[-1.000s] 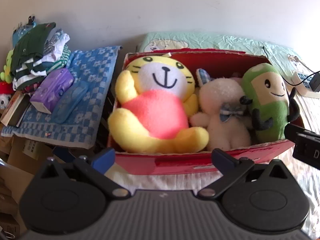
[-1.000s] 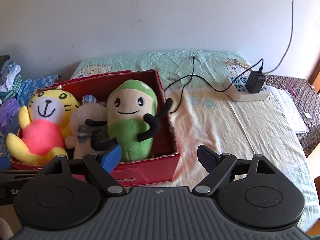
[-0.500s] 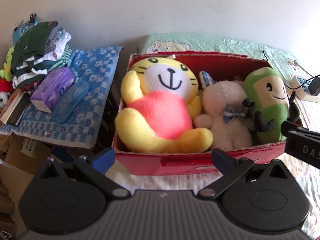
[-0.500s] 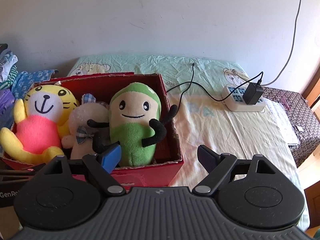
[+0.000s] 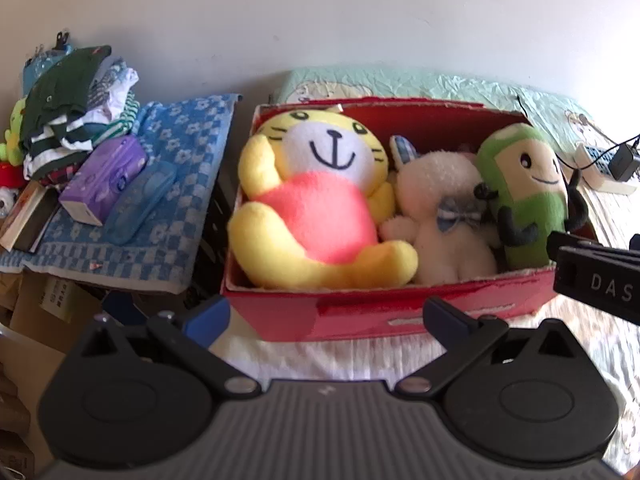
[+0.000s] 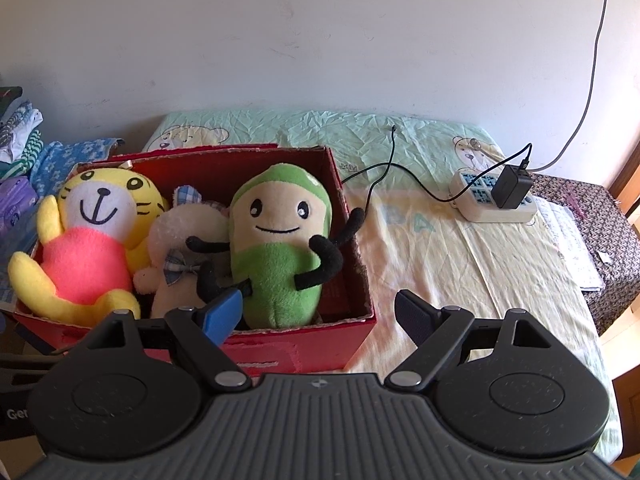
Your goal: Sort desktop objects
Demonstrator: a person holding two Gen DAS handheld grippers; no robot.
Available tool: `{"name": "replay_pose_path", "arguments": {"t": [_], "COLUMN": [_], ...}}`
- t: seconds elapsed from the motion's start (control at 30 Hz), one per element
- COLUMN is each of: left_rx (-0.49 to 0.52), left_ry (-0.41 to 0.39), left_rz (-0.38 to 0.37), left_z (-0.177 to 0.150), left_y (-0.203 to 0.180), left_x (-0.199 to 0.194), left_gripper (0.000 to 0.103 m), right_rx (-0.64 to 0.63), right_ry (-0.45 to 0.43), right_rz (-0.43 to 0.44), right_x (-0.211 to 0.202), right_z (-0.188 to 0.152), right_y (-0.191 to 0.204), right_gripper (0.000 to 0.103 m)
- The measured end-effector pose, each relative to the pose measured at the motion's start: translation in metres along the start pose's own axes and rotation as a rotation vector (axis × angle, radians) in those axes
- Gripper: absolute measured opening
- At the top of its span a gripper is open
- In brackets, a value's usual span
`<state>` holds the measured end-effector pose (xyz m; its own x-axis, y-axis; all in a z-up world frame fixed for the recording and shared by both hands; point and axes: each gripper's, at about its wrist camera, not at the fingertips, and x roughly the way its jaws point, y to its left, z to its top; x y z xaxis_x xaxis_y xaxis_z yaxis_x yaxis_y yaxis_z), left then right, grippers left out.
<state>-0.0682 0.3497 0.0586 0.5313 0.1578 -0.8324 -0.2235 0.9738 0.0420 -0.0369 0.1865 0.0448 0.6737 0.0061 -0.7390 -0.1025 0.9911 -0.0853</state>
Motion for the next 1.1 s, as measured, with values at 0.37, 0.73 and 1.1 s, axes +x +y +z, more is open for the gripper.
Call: {"name": "replay_pose_path", "arguments": {"t": [0.37, 0.73, 1.1], "left_rx": [0.019, -0.006, -0.048], "left_ry": [0.027, 0.049, 0.084], "left_rz": [-0.014, 0.032, 0.075], "left_z": [-0.012, -0.017, -0.024], "left_y": [-0.01, -0.031, -0.058], "left_x": [0.006, 0.009, 0.016], "left_gripper": [0.102, 0.102, 0.102], "right_rx": [0.003, -0.055, -0.092], "right_ry": [0.043, 0.08, 0.114], "right_rz": [-0.019, 0.034, 0.086], "right_x": [0.005, 0.019, 0.034], "right_z": [-0.014, -0.023, -0.021], "right_y": [-0.007, -0.021, -0.043], "right_gripper": [0.085, 0.085, 0.085]}}
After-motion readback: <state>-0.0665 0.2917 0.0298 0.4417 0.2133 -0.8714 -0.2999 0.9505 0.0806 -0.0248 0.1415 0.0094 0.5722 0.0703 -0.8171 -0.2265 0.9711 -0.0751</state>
